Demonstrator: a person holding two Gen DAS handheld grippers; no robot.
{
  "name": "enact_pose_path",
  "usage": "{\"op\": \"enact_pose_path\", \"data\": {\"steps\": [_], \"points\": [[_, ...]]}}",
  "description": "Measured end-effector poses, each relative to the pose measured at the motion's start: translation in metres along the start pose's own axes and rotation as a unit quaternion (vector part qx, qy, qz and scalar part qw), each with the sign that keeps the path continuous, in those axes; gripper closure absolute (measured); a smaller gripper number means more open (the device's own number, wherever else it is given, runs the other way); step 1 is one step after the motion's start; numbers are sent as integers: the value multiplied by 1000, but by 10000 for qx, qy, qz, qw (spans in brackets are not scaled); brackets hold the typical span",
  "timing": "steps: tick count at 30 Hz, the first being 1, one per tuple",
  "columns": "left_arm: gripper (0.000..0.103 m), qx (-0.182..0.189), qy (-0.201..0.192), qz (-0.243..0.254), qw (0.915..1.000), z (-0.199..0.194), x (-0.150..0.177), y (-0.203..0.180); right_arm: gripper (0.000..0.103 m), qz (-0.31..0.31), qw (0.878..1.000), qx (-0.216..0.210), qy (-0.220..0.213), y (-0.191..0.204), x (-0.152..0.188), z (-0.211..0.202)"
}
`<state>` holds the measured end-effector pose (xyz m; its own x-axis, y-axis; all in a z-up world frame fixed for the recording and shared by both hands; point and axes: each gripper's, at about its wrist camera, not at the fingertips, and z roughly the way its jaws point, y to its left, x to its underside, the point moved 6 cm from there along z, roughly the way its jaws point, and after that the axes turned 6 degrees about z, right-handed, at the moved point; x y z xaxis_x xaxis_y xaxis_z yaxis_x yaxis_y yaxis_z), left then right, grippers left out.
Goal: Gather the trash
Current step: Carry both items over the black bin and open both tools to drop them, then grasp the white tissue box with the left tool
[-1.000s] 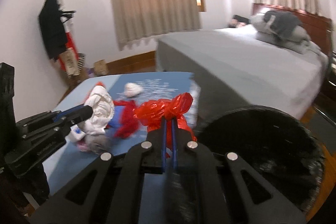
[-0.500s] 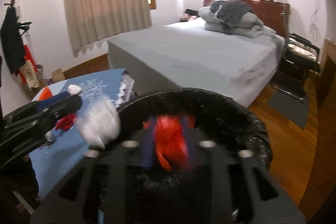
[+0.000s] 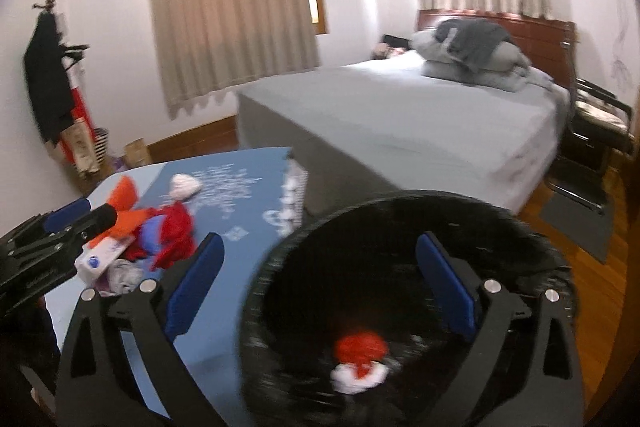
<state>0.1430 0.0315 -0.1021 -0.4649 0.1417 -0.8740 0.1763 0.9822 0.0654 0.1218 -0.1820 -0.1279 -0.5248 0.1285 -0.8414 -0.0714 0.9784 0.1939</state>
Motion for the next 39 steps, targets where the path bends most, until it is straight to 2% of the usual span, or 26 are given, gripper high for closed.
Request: {"op": "enact_pose_path", "data": {"steps": [4,10,16,29,31,39], "points": [[37,-560,153,-159,9982,-5,16,46,9,-153,9993,-316,141,36,5,15],[37,-853,515,-392,9942,2,46,85,9,-273,9973,-606,319,77,14,34],[37,-799,767,-509,9925,17,67,93,9,-406,9961,-653,439,96,21,46],[33,-513,1117,-619,9905,45,85,96,9,-488,9952,-639,551,100,29,58],[42,-444,1103,-638,9909,45,85,95,9,-502,9951,-648,555,101,30,59],[42,-466,774,-617,9940,24,75,99,9,-526,9944,-709,580,109,32,62]]}}
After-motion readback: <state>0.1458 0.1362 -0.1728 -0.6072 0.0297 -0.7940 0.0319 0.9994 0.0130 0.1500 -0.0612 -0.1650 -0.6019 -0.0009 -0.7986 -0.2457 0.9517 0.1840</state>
